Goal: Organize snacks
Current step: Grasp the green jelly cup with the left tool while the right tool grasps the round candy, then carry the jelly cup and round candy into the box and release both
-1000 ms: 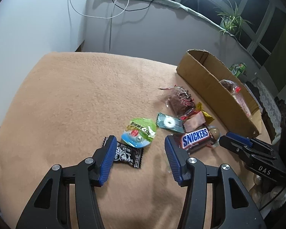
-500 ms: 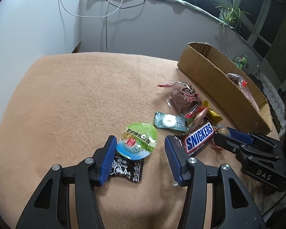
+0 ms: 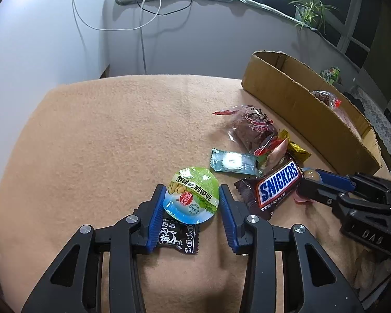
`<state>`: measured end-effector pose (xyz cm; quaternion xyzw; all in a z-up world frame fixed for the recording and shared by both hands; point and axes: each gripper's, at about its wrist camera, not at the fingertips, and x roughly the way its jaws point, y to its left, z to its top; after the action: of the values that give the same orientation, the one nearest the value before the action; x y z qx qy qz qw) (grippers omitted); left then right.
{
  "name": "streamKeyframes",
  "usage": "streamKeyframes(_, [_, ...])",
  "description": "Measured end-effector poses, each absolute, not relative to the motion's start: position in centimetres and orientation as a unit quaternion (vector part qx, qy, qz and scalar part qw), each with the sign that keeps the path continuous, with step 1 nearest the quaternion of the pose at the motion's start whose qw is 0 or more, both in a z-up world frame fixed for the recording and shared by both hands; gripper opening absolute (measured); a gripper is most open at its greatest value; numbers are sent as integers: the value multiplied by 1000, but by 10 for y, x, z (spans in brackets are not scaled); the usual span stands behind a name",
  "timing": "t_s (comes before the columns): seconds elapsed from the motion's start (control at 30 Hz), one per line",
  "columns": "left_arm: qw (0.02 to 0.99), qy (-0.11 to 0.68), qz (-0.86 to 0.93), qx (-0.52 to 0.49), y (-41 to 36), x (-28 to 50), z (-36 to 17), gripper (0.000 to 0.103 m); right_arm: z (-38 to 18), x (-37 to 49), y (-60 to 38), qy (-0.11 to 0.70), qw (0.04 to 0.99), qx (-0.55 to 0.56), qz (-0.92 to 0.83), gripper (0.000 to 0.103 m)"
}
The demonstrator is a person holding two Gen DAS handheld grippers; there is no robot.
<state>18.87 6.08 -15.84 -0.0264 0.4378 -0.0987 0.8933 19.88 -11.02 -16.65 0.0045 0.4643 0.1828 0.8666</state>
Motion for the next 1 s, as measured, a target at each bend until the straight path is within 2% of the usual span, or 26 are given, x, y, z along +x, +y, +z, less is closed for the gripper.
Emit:
streamKeyframes(0.43, [899,424,-92,-50,70,176,-145,37,-156,177,-127,451,869,33,200,29])
streamKeyframes(1.0, [915,377,-120,-79,36,168,-99,37,-95,159,-178,386,896,67,211,29])
